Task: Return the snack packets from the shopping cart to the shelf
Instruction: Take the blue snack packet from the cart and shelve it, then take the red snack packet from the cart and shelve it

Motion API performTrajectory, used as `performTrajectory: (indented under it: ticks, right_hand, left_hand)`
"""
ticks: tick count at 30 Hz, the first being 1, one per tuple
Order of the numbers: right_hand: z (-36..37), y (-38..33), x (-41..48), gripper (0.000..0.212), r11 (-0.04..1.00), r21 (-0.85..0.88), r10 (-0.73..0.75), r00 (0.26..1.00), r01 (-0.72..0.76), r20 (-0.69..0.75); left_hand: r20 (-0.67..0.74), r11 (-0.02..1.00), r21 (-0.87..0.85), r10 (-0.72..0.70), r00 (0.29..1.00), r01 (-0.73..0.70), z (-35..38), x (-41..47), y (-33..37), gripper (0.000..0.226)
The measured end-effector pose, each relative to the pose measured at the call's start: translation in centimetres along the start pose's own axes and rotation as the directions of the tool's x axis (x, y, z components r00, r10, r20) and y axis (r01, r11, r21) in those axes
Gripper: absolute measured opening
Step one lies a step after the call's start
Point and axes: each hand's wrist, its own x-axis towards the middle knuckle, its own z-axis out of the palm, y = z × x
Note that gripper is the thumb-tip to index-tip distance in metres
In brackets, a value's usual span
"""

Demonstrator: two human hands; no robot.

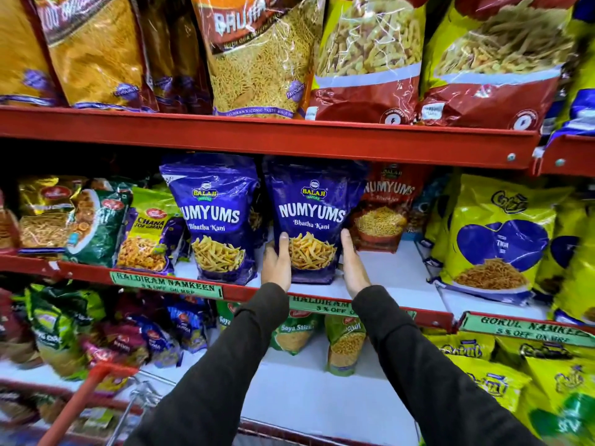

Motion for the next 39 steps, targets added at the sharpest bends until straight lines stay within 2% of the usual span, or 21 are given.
performTrajectory:
  ticks: [1, 2, 6, 11, 14, 16, 17, 20, 22, 24, 26, 27, 28, 30, 32, 34, 35, 37, 39]
  right_hand:
    - [0.1, 0.4, -0.3, 0.059, 0.999, -0.036, -0.01, 1.0, 0.01, 0.006]
    - [0.0, 0.8, -0.3, 0.051, 0.998, -0.059, -0.036, 0.999, 0.036, 0.013]
    - [0.2, 1.6, -2.0, 0.073, 0.988, -0.13, -0.079, 0.997, 0.081, 0.019]
    - [0.3, 1.4, -4.0, 0.064, 0.987, -0.091, -0.127, 0.989, 0.133, 0.071]
    - [-0.2, 1.1, -4.5, 0.066, 0.979, -0.15, -0.122, 0.988, 0.135, 0.095]
    - [-0.9, 1.8, -4.9, 0.078, 0.963, -0.211, -0.169, 0.985, 0.169, 0.016]
    - [-1.3, 2.5, -5.3, 0.077, 0.947, -0.251, -0.22, 0.974, 0.201, -0.051]
    - [-3.0, 4.9, -7.7, 0.042, 0.852, -0.436, -0.421, 0.874, 0.29, -0.242]
    - [-4.3, 7.1, -9.9, 0.033, 0.825, -0.486, -0.457, 0.846, 0.288, -0.275]
    - [-6.1, 10.4, -11.9, 0.031, 0.819, -0.525, -0.405, 0.88, 0.231, -0.246]
    - [-8.5, 14.4, -13.7, 0.015, 0.814, -0.553, -0.32, 0.932, 0.179, -0.169]
    - [-9.9, 16.6, -14.8, 0.016, 0.817, -0.556, -0.262, 0.958, 0.154, -0.119]
    - [-11.3, 19.1, -15.8, 0.032, 0.806, -0.581, -0.188, 0.979, 0.112, -0.072]
    - [-14.5, 23.8, -18.1, 0.06, 0.753, -0.657, -0.019, 1.0, 0.007, -0.012]
    - [-16.9, 26.6, -20.8, 0.064, 0.637, -0.763, 0.183, 0.983, -0.108, 0.013]
    - [-18.3, 28.7, -22.9, 0.063, 0.528, -0.824, 0.372, 0.928, -0.206, 0.006]
    - [-18.4, 29.2, -23.6, 0.065, 0.498, -0.838, 0.421, 0.907, -0.222, 0.01]
    - [-18.4, 30.0, -24.5, 0.068, 0.437, -0.872, 0.443, 0.897, -0.22, -0.004]
    - [-18.4, 31.0, -24.4, 0.059, 0.391, -0.894, 0.43, 0.902, -0.22, -0.035]
  left_hand:
    - [-0.005, 0.999, 0.034, 0.002, 1.0, -0.001, -0.3, -0.4, -0.2, 0.063]
    - [-0.012, 0.998, 0.068, 0.014, 1.0, -0.013, -0.6, -0.7, -0.3, 0.065]
    - [-0.024, 0.987, 0.151, 0.053, 0.998, -0.049, -2.0, -1.2, -1.2, 0.07]
    - [0.016, 0.973, 0.227, 0.03, 0.999, -0.033, -2.9, -1.6, -1.6, 0.074]
    - [0.002, 0.976, 0.216, 0.022, 1.0, -0.022, -2.9, -2.1, -1.5, 0.069]
    - [-0.054, 0.984, 0.154, 0.096, 0.994, -0.086, -3.0, -3.0, -1.8, 0.058]
    - [-0.092, 0.985, 0.103, 0.148, 0.985, -0.138, -3.0, -3.9, -2.0, 0.051]
    - [-0.16, 0.949, 0.016, 0.312, 0.936, -0.314, -2.7, -7.4, -4.1, 0.037]
    - [-0.089, 0.918, 0.091, 0.393, 0.915, -0.386, -2.2, -10.1, -6.6, 0.036]
    - [0.026, 0.909, 0.165, 0.384, 0.923, -0.383, -1.6, -12.8, -10.2, 0.036]
    - [0.111, 0.906, 0.255, 0.321, 0.941, -0.339, -1.2, -15.5, -14.5, 0.032]
    - [0.144, 0.902, 0.305, 0.273, 0.951, -0.305, -1.0, -16.9, -16.7, 0.03]
    - [0.179, 0.9, 0.35, 0.208, 0.962, -0.26, -0.8, -18.4, -19.2, 0.031]
    - [0.24, 0.909, 0.411, -0.029, 0.97, -0.075, -0.8, -21.6, -23.5, 0.048]
    - [0.285, 0.854, 0.517, -0.236, 0.929, 0.058, -0.9, -24.6, -27.4, 0.06]
    - [0.323, 0.798, 0.578, -0.414, 0.851, 0.169, -1.0, -27.5, -29.9, 0.068]
    - [0.347, 0.741, 0.643, -0.505, 0.79, 0.191, -1.0, -28.7, -30.5, 0.07]
    - [0.356, 0.603, 0.788, -0.61, 0.708, 0.122, -0.4, -30.4, -32.3, 0.074]
    - [0.33, 0.555, 0.825, -0.623, 0.709, 0.105, 0.5, -31.3, -33.5, 0.074]
